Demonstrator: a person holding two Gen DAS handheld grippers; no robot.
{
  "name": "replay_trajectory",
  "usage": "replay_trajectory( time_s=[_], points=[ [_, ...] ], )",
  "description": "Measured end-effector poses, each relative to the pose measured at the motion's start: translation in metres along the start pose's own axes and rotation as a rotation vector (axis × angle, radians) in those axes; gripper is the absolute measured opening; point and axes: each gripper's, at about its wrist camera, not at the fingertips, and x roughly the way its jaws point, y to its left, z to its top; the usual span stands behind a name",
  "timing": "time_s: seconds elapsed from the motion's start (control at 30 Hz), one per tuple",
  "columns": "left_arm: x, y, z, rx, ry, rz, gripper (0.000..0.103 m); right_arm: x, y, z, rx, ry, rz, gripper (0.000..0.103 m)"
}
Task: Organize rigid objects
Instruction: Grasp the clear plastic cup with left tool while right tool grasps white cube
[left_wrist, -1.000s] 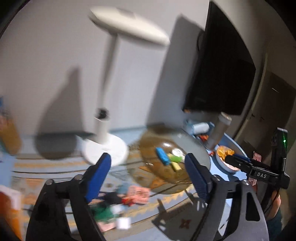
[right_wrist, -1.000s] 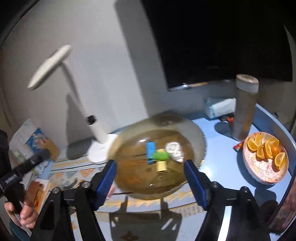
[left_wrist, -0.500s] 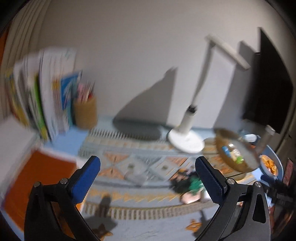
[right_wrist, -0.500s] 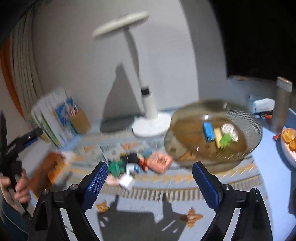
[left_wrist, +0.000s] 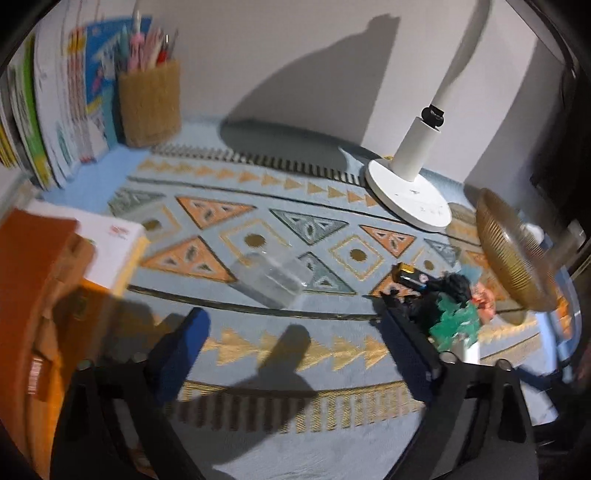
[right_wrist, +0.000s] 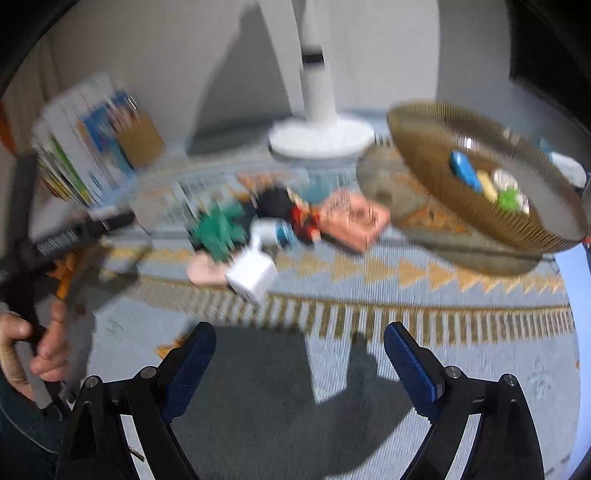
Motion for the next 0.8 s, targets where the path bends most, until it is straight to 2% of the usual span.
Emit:
replay_trajectory(
  time_s=[0.07,0.13,0.2,0.33,0.37,0.43,0.5,0.57,0.63,0.8],
  points=[
    [0.006,0.007,0.000,-0.053,0.025,-0.056,0.076,0.008,0.004,0.005,0.011,0.036,0.079,0.064],
    [0.011,0.011,0.000,-0.097,0.045,-0.086,0.065,0.015,0.007,0.011,0.042,0.044,0.120,0.063],
    [0.015,0.012,0.003,-0.125,0.042,-0.100,0.064,0.022,0.009,0.018,0.066,0.039,0.128,0.063],
    [0.028,-0.001,0.017,-0.086,0.027,-0.023,0.063,0.036,0.012,0.029,0.105,0.020,0.129,0.063],
    [0.033,-0.003,0.019,-0.078,0.031,-0.012,0.060,0.039,0.014,0.033,0.111,0.018,0.134,0.063],
    [0.043,-0.006,0.024,-0.061,0.042,0.006,0.042,0.043,0.017,0.038,0.110,-0.001,0.121,0.061],
    [0.054,-0.010,0.025,-0.034,0.044,0.043,0.033,0.044,0.019,0.039,0.088,-0.015,0.086,0.046],
    [0.054,-0.015,0.024,0.008,0.018,0.068,0.033,0.043,0.021,0.039,0.052,-0.041,0.057,0.038],
    [0.051,-0.018,0.020,0.036,0.011,0.065,0.032,0.043,0.018,0.037,0.050,-0.049,0.077,0.038],
    [0.024,-0.038,0.004,0.144,-0.020,0.003,0.032,0.028,0.008,0.026,0.054,-0.054,0.116,0.038]
  ],
)
